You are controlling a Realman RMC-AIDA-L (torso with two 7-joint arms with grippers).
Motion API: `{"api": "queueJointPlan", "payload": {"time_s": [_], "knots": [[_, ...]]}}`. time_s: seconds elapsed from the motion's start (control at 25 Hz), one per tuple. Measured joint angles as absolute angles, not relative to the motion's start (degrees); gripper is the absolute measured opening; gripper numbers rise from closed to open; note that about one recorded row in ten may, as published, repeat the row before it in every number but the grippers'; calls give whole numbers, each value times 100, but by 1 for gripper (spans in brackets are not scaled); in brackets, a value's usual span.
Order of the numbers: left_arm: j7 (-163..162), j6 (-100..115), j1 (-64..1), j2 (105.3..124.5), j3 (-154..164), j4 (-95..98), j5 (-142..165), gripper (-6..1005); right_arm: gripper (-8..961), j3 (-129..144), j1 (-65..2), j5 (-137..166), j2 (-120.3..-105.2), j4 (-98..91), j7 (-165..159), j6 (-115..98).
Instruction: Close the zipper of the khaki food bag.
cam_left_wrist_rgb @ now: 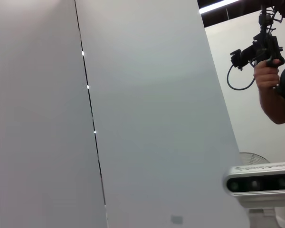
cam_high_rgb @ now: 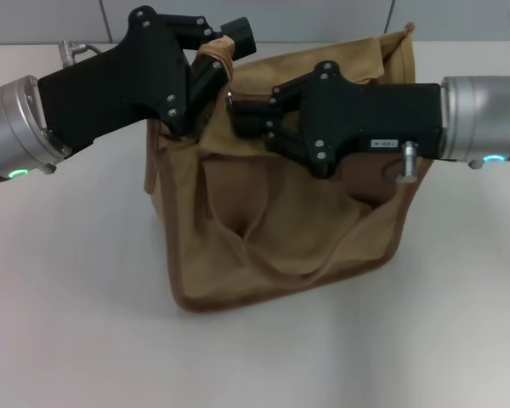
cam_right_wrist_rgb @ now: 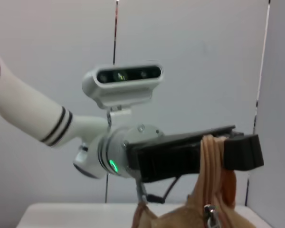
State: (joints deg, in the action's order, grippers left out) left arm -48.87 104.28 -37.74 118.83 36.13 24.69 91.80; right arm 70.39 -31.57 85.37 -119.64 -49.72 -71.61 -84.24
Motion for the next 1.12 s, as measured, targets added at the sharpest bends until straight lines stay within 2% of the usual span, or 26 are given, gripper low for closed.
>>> {"api": "queueJointPlan", "payload": {"time_s": [0.44, 0.64, 0.84, 1.04, 1.12], "knots": [[-4896, 10426, -3754, 11877, 3612, 2395, 9148, 0, -3, 6759, -2938, 8496, -11930, -4926, -7275, -8710], [-4895, 10425, -3753, 11874, 3612, 2382, 9148, 1, 46, 6517, -2878, 8474, -11926, -4917, -7247, -8776], [-4895, 10414, -3753, 11874, 3612, 2382, 9148, 0, 245, 6550, -2899, 8485, -11926, -4911, -7366, -8814], [-4895, 10407, -3766, 11874, 3618, 2382, 9151, 1, 325, 6565, -2971, 8474, -11926, -4911, -7888, -8944], [-4895, 10414, -3770, 11873, 3625, 2382, 9152, 1, 323, 6634, -3015, 8478, -11927, -4911, -8019, -8984]]}}
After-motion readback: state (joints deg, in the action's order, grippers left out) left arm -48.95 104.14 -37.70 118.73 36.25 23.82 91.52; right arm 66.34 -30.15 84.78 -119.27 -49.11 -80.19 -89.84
